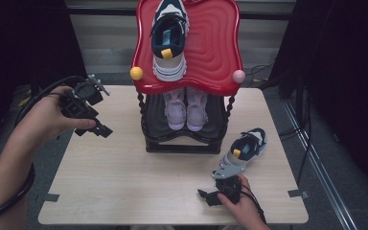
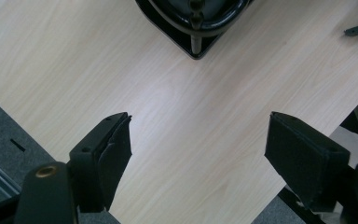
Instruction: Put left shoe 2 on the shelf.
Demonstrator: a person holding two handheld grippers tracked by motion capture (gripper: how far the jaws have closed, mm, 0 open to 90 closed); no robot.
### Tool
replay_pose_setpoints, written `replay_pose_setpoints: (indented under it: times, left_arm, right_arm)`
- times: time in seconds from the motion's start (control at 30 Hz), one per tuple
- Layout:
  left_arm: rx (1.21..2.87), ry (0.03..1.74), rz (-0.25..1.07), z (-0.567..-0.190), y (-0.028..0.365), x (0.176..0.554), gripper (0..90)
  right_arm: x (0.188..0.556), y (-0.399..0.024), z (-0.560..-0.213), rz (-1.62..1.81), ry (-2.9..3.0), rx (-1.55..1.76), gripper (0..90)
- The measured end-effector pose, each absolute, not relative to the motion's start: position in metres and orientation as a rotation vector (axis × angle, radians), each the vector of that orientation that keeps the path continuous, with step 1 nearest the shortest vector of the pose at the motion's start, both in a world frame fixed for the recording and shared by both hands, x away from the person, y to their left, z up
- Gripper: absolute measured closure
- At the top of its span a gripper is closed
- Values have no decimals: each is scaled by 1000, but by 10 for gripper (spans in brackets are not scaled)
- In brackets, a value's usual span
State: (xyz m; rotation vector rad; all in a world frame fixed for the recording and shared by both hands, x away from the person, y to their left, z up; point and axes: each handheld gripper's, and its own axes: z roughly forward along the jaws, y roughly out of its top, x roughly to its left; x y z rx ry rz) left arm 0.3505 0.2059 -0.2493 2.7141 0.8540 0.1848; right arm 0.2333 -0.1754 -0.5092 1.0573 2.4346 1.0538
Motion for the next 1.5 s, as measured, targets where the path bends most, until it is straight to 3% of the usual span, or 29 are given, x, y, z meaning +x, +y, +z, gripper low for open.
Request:
replay_pose_setpoints:
  times: [1.5]
  left_arm:
    - [2744, 851, -5, -390, 192, 336, 229]
  right_arm:
    - [233, -175, -510, 1053, 2435, 1058, 132]
